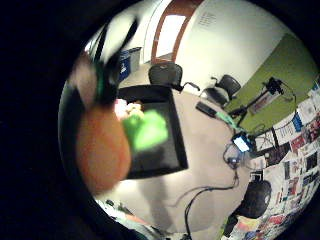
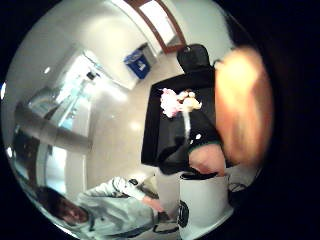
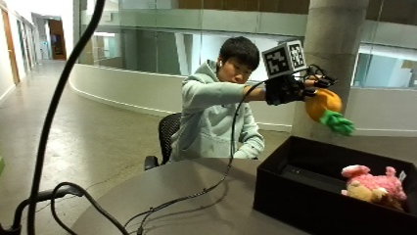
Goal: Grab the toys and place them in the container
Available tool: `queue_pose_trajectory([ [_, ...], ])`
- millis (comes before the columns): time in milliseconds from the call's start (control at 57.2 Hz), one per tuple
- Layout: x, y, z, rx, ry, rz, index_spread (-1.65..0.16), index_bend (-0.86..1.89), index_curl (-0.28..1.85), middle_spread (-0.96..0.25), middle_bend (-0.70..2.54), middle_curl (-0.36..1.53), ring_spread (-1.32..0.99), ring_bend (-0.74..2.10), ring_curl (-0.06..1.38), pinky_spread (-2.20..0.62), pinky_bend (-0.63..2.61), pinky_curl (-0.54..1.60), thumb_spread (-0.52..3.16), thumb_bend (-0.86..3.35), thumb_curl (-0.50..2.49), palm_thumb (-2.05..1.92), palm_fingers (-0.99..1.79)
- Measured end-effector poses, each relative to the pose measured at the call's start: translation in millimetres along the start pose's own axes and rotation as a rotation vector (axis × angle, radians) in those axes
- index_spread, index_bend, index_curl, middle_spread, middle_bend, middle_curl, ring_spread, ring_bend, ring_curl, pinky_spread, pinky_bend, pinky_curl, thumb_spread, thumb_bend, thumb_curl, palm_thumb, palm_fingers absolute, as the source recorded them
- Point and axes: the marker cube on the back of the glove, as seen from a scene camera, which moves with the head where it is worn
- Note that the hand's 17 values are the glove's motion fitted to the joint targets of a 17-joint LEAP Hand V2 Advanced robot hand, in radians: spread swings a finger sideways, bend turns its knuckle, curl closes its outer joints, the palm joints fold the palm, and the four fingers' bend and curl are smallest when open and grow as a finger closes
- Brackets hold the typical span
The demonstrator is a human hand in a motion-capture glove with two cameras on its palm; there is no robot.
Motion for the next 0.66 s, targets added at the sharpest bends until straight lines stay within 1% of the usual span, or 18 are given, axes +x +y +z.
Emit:
queue_pose_trajectory([
  [17, -2, -6, 6, -0.014, 0.020, 0.093, -0.26, 0.58, 0.92, -0.26, 0.97, 0.76, -0.33, 1.09, 0.60, -0.22, 0.97, 0.51, 0.76, -0.02, 0.89, 0.42, -0.17],
  [35, -3, -11, 11, -0.027, 0.029, 0.153, -0.26, 0.54, 0.90, -0.25, 0.89, 0.74, -0.30, 0.99, 0.59, -0.19, 0.97, 0.52, 0.82, -0.05, 0.86, 0.37, -0.38],
  [52, -3, -14, 16, -0.040, 0.028, 0.189, -0.26, 0.50, 0.87, -0.23, 0.83, 0.71, -0.27, 0.90, 0.57, -0.17, 0.96, 0.50, 0.87, -0.06, 0.83, 0.32, -0.44],
  [70, -2, -17, 20, -0.051, 0.022, 0.211, -0.26, 0.42, 0.81, -0.20, 0.68, 0.66, -0.24, 0.78, 0.52, -0.15, 0.98, 0.49, 0.90, -0.11, 0.79, 0.23, -0.62],
  [87, -1, -19, 24, -0.060, 0.014, 0.224, -0.26, 0.36, 0.78, -0.18, 0.58, 0.63, -0.22, 0.70, 0.49, -0.13, 0.98, 0.47, 0.93, -0.10, 0.76, 0.19, -0.64],
  [140, 1, -22, 34, -0.080, -0.003, 0.238, -0.26, 0.23, 0.70, -0.12, 0.39, 0.55, -0.16, 0.49, 0.41, -0.08, 0.93, 0.42, 1.01, -0.09, 0.69, 0.08, -0.60],
  [192, -2, -22, 40, -0.093, -0.009, 0.239, -0.26, 0.14, 0.63, -0.08, 0.22, 0.49, -0.12, 0.35, 0.35, -0.05, 0.87, 0.40, 1.06, -0.07, 0.63, 0.02, -0.54],
  [297, -3, -17, 40, -0.104, -0.009, 0.229, -0.25, 0.07, 0.51, -0.03, 0.09, 0.41, -0.07, 0.20, 0.30, -0.02, 0.77, 0.36, 1.14, -0.05, 0.55, -0.04, -0.43],
  [437, 4, -2, 22, -0.102, -0.004, 0.214, -0.24, 0.08, 0.42, -0.01, 0.08, 0.33, -0.05, 0.15, 0.27, 0.01, 0.71, 0.34, 1.19, -0.04, 0.47, -0.04, -0.38],
  [594, 8, 32, -10, -0.096, 0.042, 0.179, -0.24, 0.10, 0.36, 0.01, 0.08, 0.27, -0.04, 0.15, 0.25, 0.02, 0.66, 0.33, 1.23, -0.03, 0.40, -0.03, -0.34],
  [664, 40, 36, -20, -0.083, 0.121, 0.171, -0.24, 0.12, 0.35, 0.01, 0.08, 0.25, -0.04, 0.15, 0.24, 0.02, 0.64, 0.33, 1.24, -0.03, 0.37, -0.03, -0.32],
])
